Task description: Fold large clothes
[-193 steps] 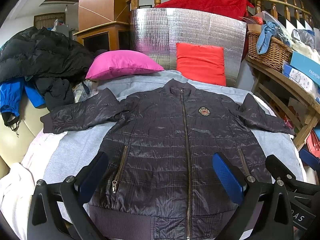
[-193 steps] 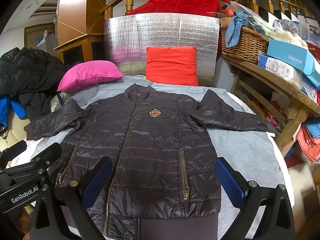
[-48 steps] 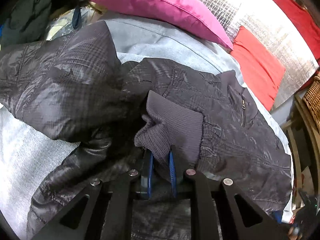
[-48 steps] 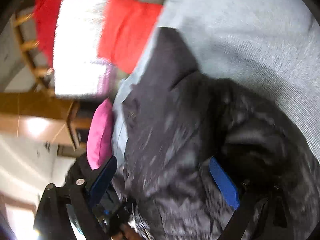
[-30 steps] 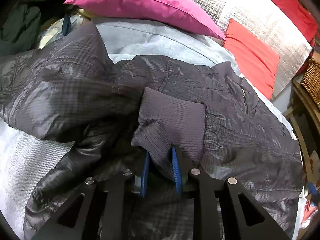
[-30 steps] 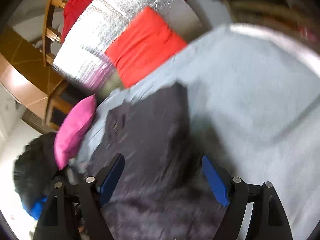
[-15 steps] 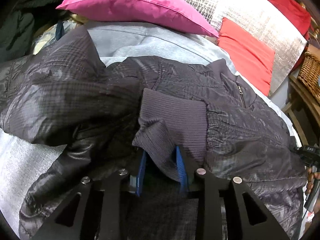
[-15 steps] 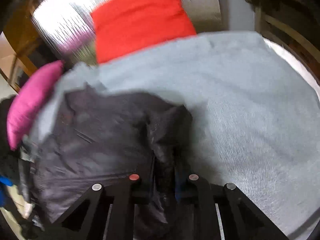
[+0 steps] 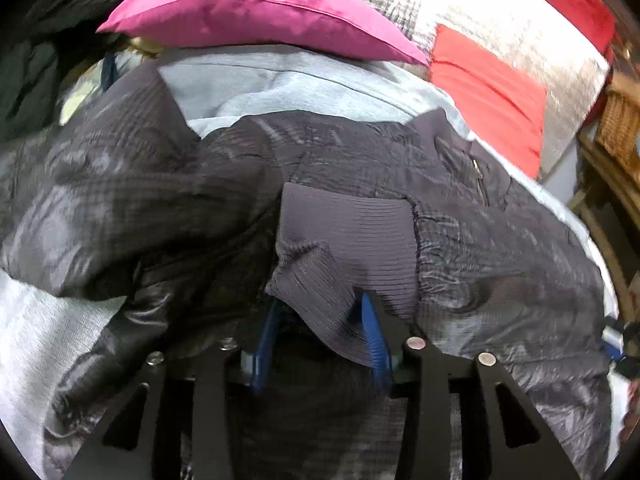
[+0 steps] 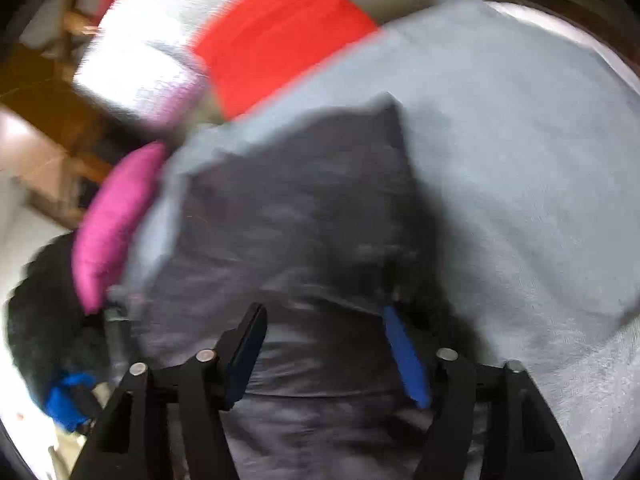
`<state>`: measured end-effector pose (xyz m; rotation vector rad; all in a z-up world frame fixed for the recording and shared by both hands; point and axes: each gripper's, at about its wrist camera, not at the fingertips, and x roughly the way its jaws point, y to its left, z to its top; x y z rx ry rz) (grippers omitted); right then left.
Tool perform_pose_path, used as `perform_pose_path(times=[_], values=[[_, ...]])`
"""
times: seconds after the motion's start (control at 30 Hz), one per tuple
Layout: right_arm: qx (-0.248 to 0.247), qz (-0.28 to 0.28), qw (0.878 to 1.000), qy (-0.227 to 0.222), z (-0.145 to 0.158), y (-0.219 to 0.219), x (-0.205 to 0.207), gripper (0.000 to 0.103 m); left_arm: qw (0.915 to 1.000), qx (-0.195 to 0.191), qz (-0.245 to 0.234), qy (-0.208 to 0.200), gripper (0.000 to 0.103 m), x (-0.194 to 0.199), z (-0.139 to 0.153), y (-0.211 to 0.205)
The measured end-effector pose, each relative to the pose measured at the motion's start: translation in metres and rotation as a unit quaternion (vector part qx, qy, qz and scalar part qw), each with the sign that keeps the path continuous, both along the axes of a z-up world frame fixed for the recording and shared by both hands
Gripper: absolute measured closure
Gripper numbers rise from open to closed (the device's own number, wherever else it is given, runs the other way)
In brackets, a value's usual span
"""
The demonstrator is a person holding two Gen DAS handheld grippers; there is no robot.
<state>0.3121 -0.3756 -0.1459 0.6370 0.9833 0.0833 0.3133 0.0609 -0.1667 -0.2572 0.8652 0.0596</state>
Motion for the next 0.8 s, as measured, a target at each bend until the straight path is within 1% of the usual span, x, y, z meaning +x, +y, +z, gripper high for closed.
perform_pose_path(times=[0.03, 0.07, 0.13, 0.17, 0.2, 0.23, 0.27, 0.3, 0.33, 0.4, 0.43, 0.47, 0.5, 0.53, 0.57, 0.63, 0.67, 0.7, 0.73, 0.77, 0.8], values=[[-0.001, -0.008, 1.0, -0.006, 0.004, -0.002, -0.003, 0.046, 1.0, 0.006, -0.003, 0.003, 0.057, 0.0, 0.002, -0.001], [0.01, -0.007, 1.0, -0.027, 0.016, 0.0, -0.011, 0.046, 0.9999, 0.009, -0.005, 0.005, 0.054, 0.0, 0.003, -0.002], [0.008, 0.014, 0.998, -0.062, 0.036, 0.008, -0.023, 0.035, 0.9999, 0.009, 0.004, 0.011, 0.048, -0.002, 0.007, 0.001], [-0.01, 0.024, 0.996, -0.082, 0.044, 0.016, -0.033, 0.025, 0.9999, 0.003, 0.008, 0.014, 0.044, -0.004, 0.009, 0.003], [-0.021, 0.03, 0.996, -0.085, 0.045, 0.022, -0.035, 0.019, 0.9998, -0.01, 0.011, 0.016, 0.043, -0.009, 0.013, 0.008], [-0.03, 0.036, 0.996, -0.073, 0.037, 0.024, -0.034, 0.018, 0.9996, -0.022, 0.012, 0.017, 0.04, -0.014, 0.018, 0.011], [-0.04, 0.038, 0.997, -0.045, 0.022, 0.024, -0.03, 0.018, 0.9992, -0.036, 0.008, 0.015, 0.039, -0.022, 0.025, 0.017], [-0.047, 0.037, 0.998, -0.027, 0.011, 0.019, -0.025, 0.018, 0.9989, -0.046, 0.004, 0.011, 0.039, -0.029, 0.031, 0.021], [-0.054, 0.037, 0.997, -0.034, 0.009, 0.018, -0.029, 0.019, 0.9983, -0.058, -0.001, 0.0, 0.037, -0.039, 0.04, 0.031], [-0.063, 0.035, 0.995, -0.072, 0.024, 0.024, -0.044, 0.018, 0.9972, -0.072, 0.0, -0.021, 0.031, -0.06, 0.055, 0.056], [-0.063, 0.041, 0.993, -0.093, 0.033, 0.03, -0.052, 0.018, 0.9958, -0.082, 0.011, -0.038, 0.026, -0.074, 0.063, 0.079], [-0.066, 0.049, 0.991, -0.11, 0.042, 0.033, -0.062, 0.018, 0.9949, -0.087, 0.023, -0.045, 0.024, -0.082, 0.067, 0.095], [-0.072, 0.055, 0.989, -0.12, 0.046, 0.037, -0.073, 0.018, 0.9922, -0.1, 0.05, -0.054, 0.024, -0.094, 0.071, 0.123], [-0.086, 0.067, 0.986, -0.129, 0.05, 0.043, -0.088, 0.018, 0.9887, -0.115, 0.074, -0.061, 0.024, -0.102, 0.072, 0.147], [-0.094, 0.074, 0.984, -0.131, 0.049, 0.049, -0.093, 0.018, 0.9843, -0.129, 0.1, -0.066, 0.024, -0.111, 0.071, 0.173], [-0.103, 0.091, 0.982, -0.128, 0.045, 0.055, -0.115, 0.018, 0.9726, -0.152, 0.164, -0.064, 0.024, -0.125, 0.061, 0.231], [-0.102, 0.097, 0.982, -0.123, 0.045, 0.057, -0.123, 0.018, 0.9621, -0.171, 0.204, -0.061, 0.024, -0.132, 0.05, 0.265], [-0.1, 0.101, 0.983, -0.118, 0.045, 0.059, -0.129, 0.018, 0.9545, -0.185, 0.227, -0.059, 0.024, -0.134, 0.043, 0.287], [-0.099, 0.101, 0.983, -0.115, 0.044, 0.067, -0.131, 0.018, 0.9423, -0.207, 0.258, -0.052, 0.024, -0.137, 0.03, 0.316], [-0.098, 0.099, 0.984, -0.113, 0.045, 0.062, -0.142, 0.018, 0.9284, -0.232, 0.287, -0.046, 0.025, -0.14, 0.017, 0.341], [-0.098, 0.099, 0.984, -0.112, 0.044, 0.059, -0.148, 0.018, 0.9189, -0.253, 0.3, -0.042, 0.025, -0.14, 0.007, 0.357]])
